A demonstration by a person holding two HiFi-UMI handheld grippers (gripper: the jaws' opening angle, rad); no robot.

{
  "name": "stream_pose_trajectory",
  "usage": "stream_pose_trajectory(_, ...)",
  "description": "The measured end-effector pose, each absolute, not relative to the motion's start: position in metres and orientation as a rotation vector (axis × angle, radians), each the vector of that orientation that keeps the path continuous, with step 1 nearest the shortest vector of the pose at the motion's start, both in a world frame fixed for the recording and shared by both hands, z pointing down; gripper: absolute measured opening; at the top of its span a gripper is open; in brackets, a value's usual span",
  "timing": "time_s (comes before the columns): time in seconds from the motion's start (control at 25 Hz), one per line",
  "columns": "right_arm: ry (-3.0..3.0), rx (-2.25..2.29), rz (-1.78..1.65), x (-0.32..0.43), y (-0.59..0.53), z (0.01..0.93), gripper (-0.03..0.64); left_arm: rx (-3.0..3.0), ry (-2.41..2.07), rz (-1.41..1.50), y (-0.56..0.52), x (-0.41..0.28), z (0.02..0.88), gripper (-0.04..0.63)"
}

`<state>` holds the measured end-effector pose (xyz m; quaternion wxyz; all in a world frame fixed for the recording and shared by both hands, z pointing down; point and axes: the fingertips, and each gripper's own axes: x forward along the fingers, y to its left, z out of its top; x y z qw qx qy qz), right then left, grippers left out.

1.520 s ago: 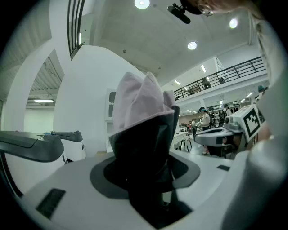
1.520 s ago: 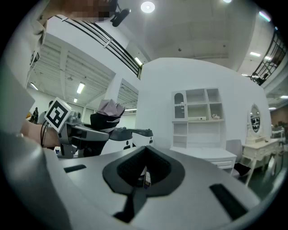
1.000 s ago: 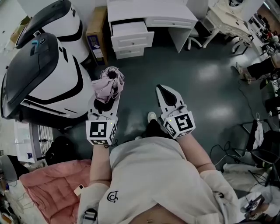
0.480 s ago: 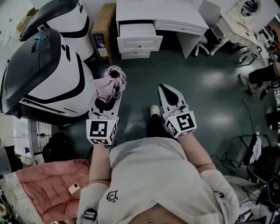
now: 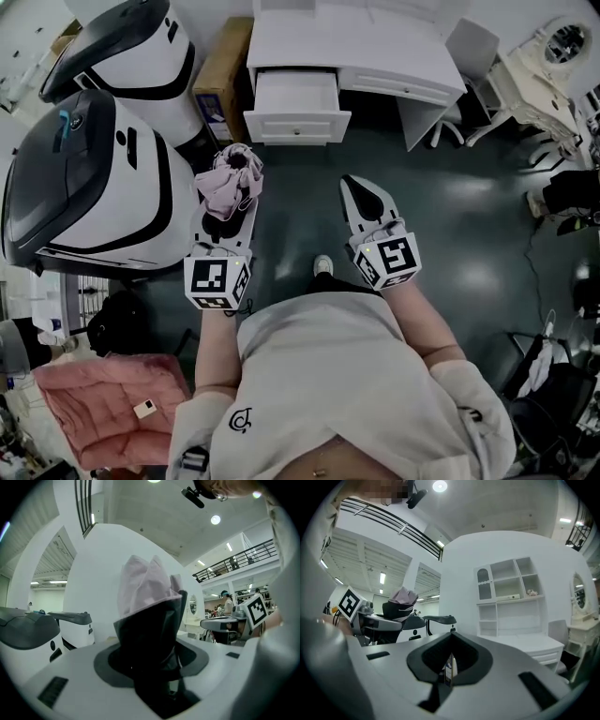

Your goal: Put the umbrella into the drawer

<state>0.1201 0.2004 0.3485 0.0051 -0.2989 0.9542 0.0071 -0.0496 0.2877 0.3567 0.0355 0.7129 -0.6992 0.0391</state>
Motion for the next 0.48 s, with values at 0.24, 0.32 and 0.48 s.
stream_pose_trajectory(0.24, 3.010, -0.870, -0.009, 0.130, 0.112, 0.352, 0.006, 2.119, -2.210, 0.135, 0.207, -0.042, 0.358, 0.227)
stream_pose_trajectory(0.32, 3.012, -0.855, -0.018, 0.131, 0.090, 0.351, 0.006, 2.115, -2.214, 0.140, 0.186, -0.039, 0.357, 0.227)
stream_pose_trajectory(0.48, 3.001, -0.850, -0.015, 0.128, 0.056, 0.346, 0.006, 2.117, -2.199, 0.177, 0.151, -0.040, 0.361, 0.227)
